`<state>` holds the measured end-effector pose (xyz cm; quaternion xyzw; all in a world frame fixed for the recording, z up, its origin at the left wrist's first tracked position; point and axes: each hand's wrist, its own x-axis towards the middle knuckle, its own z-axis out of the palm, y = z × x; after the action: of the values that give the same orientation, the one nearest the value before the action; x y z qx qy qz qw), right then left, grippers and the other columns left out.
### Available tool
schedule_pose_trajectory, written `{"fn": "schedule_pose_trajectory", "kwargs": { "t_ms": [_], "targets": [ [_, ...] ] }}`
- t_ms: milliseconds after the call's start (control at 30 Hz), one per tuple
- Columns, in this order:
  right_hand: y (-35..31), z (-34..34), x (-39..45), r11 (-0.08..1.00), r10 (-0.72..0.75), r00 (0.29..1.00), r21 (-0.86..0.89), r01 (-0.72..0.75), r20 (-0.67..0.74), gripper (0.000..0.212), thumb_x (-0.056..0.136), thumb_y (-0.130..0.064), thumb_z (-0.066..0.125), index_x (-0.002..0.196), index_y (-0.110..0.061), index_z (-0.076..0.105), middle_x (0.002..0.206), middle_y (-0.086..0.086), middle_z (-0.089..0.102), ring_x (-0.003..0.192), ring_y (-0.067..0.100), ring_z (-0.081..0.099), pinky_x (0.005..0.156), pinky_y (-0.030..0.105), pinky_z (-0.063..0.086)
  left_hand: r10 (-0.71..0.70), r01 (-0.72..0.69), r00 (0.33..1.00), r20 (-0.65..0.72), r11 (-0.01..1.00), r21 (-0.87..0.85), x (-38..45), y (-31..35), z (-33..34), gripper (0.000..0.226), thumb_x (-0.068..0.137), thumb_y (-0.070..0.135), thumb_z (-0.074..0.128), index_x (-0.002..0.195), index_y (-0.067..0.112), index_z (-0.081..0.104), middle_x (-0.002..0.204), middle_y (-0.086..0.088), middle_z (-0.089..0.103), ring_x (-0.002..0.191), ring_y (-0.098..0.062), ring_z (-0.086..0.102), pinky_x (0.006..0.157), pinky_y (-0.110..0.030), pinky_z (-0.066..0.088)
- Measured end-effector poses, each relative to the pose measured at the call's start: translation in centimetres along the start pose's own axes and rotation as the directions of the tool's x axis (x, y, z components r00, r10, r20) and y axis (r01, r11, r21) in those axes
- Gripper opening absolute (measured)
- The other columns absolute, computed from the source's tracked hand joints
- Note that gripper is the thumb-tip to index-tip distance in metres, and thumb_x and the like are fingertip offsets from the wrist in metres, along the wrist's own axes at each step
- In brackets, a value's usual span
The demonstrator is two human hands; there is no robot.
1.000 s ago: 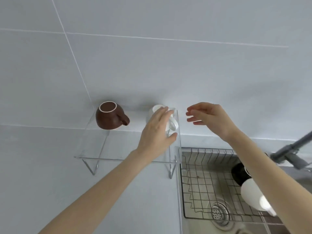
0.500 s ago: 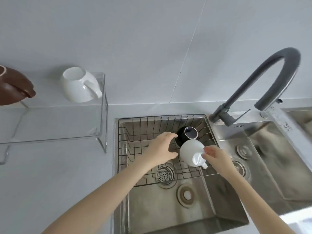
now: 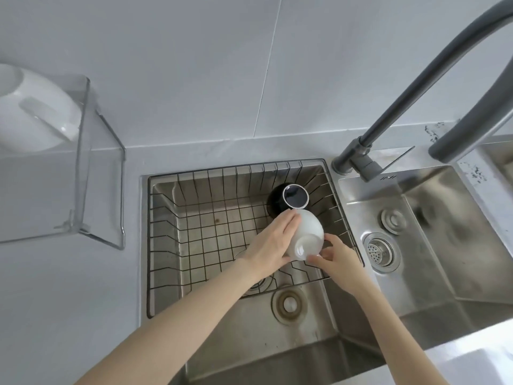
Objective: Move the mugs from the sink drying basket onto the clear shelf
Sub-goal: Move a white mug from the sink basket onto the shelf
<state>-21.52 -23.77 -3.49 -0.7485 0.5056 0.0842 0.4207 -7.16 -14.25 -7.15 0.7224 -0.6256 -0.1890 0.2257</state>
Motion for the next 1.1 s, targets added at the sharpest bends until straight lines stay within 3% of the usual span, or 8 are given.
{"fn": "schedule_pose_trajectory", "kwargs": {
  "t_ms": [167, 367, 567, 700, 767, 833, 967, 1100],
  "targets": [
    [-0.5, 0.2, -0.7, 0.999, -0.016, 0.999, 0.048, 0.018, -0.039, 0.066, 0.075, -0.024, 0.072, 0.132, -0.015, 0.04, 0.099, 0.01, 0.068, 0.089, 0.02, 0.058, 0.063, 0.013, 0.036, 0.046, -0.043, 0.998, -0.036, 0.996, 0.081, -0.6, -0.3, 0.1, 0.097, 0.053, 0.024, 0.085, 0.129, -0.007, 0.034, 0.132, -0.026, 0.051, 0.124, -0.036, 0.049, 0.098, -0.041, 0.041],
    [-2.3, 0.1, -3.4, 0.987, -0.107, 0.992, 0.115, 0.114, -0.064, 0.066, 0.071, -0.025, 0.075, 0.129, -0.024, 0.045, 0.1, 0.004, 0.072, 0.101, 0.02, 0.062, 0.079, 0.027, 0.043, 0.082, -0.067, 0.981, -0.177, 0.993, 0.093, -3.6, 0.3, -2.7, 0.095, 0.055, 0.025, 0.084, 0.13, -0.003, 0.033, 0.132, -0.022, 0.052, 0.126, -0.031, 0.045, 0.105, -0.034, 0.028],
    [-9.5, -1.4, -5.9, 0.941, -0.312, 0.944, 0.102, 0.323, -0.11, 0.069, 0.07, -0.025, 0.076, 0.132, -0.024, 0.045, 0.097, 0.001, 0.074, 0.1, 0.011, 0.063, 0.098, 0.032, 0.044, 0.067, -0.038, 0.943, -0.327, 0.995, 0.095, -5.3, -0.1, -10.9, 0.096, 0.055, 0.027, 0.083, 0.131, 0.0, 0.032, 0.135, -0.021, 0.05, 0.13, -0.026, 0.033, 0.104, -0.038, 0.033],
    [-16.2, -1.8, -8.2, 0.876, -0.466, 0.88, 0.089, 0.474, -0.098, 0.067, 0.069, -0.025, 0.076, 0.13, -0.026, 0.047, 0.088, -0.005, 0.074, 0.088, -0.009, 0.062, 0.094, 0.018, 0.044, 0.02, 0.044, 0.896, -0.443, 0.99, 0.133, -8.7, -0.1, -18.4, 0.095, 0.055, 0.03, 0.083, 0.132, 0.0, 0.036, 0.136, -0.019, 0.049, 0.129, -0.03, 0.042, 0.105, -0.04, 0.027],
    [-20.0, -1.5, -9.9, 0.836, -0.539, 0.838, 0.068, 0.544, -0.08, 0.062, 0.069, -0.027, 0.076, 0.125, -0.033, 0.049, 0.086, -0.005, 0.073, 0.084, -0.006, 0.063, 0.083, 0.006, 0.046, -0.022, 0.08, 0.862, -0.507, 0.992, 0.094, -11.1, -0.1, -22.3, 0.095, 0.054, 0.029, 0.084, 0.133, 0.0, 0.038, 0.138, -0.018, 0.048, 0.13, -0.029, 0.041, 0.108, -0.037, 0.023],
    [-24.0, -0.6, -11.9, 0.789, -0.611, 0.79, 0.045, 0.613, -0.045, 0.052, 0.069, -0.031, 0.076, 0.115, -0.039, 0.052, 0.084, -0.004, 0.073, 0.083, 0.003, 0.065, 0.074, 0.009, 0.048, -0.076, 0.123, 0.829, -0.554, 0.991, 0.049, -14.1, -0.6, -25.8, 0.096, 0.053, 0.027, 0.085, 0.133, 0.001, 0.038, 0.139, -0.016, 0.047, 0.13, -0.025, 0.039, 0.109, -0.027, 0.021],
    [-30.9, 2.6, -14.6, 0.685, -0.728, 0.684, 0.026, 0.728, 0.056, 0.031, 0.069, -0.035, 0.075, 0.084, -0.05, 0.053, 0.079, 0.002, 0.074, 0.077, 0.009, 0.065, 0.073, 0.017, 0.048, -0.206, 0.231, 0.742, -0.638, 0.972, -0.045, -20.1, -2.7, -30.3, 0.097, 0.048, 0.023, 0.088, 0.131, 0.002, 0.042, 0.136, -0.013, 0.051, 0.125, -0.019, 0.043, 0.103, -0.015, 0.022],
    [-36.4, 7.5, -15.5, 0.627, -0.771, 0.613, 0.038, 0.778, 0.174, 0.043, 0.071, -0.036, 0.074, 0.11, -0.034, 0.057, 0.086, 0.005, 0.073, 0.088, 0.016, 0.065, 0.084, 0.029, 0.05, -0.372, 0.331, 0.643, -0.669, 0.923, -0.195, -26.0, -5.2, -33.1, 0.094, 0.047, 0.02, 0.089, 0.13, 0.013, 0.046, 0.131, -0.002, 0.055, 0.119, -0.01, 0.048, 0.094, -0.008, 0.03]
  ]
}}
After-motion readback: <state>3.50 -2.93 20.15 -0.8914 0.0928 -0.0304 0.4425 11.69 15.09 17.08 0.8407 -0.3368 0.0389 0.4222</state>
